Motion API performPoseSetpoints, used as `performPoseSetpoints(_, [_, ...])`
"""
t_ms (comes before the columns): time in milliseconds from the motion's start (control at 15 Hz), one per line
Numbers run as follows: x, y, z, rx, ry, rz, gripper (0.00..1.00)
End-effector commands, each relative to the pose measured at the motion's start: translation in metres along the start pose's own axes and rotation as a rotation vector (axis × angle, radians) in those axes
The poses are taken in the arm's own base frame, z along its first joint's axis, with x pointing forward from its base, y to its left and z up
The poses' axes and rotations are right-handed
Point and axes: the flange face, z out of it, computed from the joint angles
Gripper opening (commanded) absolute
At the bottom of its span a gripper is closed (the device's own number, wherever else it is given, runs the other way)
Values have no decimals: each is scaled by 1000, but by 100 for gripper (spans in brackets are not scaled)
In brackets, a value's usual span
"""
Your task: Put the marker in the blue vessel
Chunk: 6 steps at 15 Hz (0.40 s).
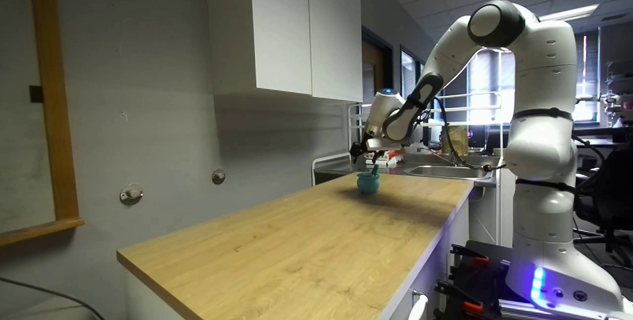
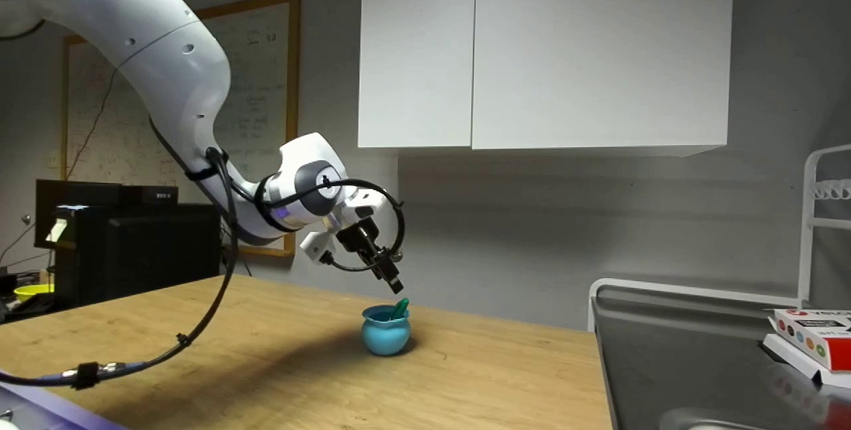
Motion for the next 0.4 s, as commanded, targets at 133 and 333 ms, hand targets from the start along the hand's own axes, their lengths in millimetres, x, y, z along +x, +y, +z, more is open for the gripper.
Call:
performPoseSetpoints(133, [-2,-21,-47,44,-1,4,100])
performPoseSetpoints(333, [-3,-41,-71,95,-34,0,100])
